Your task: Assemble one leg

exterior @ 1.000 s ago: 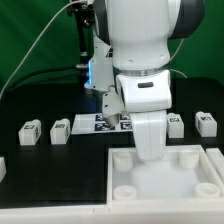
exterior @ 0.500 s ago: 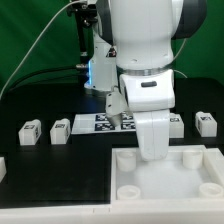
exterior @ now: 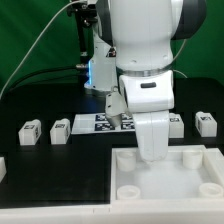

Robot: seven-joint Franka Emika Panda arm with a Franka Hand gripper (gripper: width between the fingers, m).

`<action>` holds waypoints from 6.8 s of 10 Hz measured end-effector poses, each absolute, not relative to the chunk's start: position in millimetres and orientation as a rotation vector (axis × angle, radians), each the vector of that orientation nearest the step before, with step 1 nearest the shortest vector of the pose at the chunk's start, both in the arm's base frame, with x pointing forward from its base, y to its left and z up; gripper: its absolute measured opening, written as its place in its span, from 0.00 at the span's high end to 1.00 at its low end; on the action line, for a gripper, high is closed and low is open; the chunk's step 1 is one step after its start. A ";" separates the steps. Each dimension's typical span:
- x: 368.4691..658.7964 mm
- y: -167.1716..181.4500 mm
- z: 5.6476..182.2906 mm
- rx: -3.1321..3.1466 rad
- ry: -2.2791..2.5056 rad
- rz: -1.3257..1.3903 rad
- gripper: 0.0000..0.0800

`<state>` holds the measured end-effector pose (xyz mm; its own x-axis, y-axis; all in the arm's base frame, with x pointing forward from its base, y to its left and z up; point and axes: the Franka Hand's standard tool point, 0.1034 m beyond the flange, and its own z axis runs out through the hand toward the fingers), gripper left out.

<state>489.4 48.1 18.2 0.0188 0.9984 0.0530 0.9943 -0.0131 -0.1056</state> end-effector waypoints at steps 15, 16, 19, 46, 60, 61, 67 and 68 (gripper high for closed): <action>414.3 141.2 56.5 -2.914 -0.921 0.075 0.19; 413.3 155.9 59.5 -2.990 -0.647 0.094 0.19; 414.4 174.0 61.8 -3.046 0.030 0.118 0.19; 377.1 194.5 18.1 -2.762 0.014 1.387 0.64; 448.1 157.6 102.4 -2.978 -0.089 0.683 0.64; 440.6 141.0 127.6 -3.011 -0.099 0.567 0.64; 475.1 129.6 167.4 -2.990 -0.080 -0.523 0.64; 495.9 111.5 169.0 -2.963 -0.131 -0.670 0.64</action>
Offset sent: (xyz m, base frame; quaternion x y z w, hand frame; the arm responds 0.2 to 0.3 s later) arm 0.0000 0.0000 0.0000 0.0000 0.0000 0.0000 1.0000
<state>495.9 111.5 169.0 0.8995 0.0614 0.4326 0.1057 -0.9913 -0.0789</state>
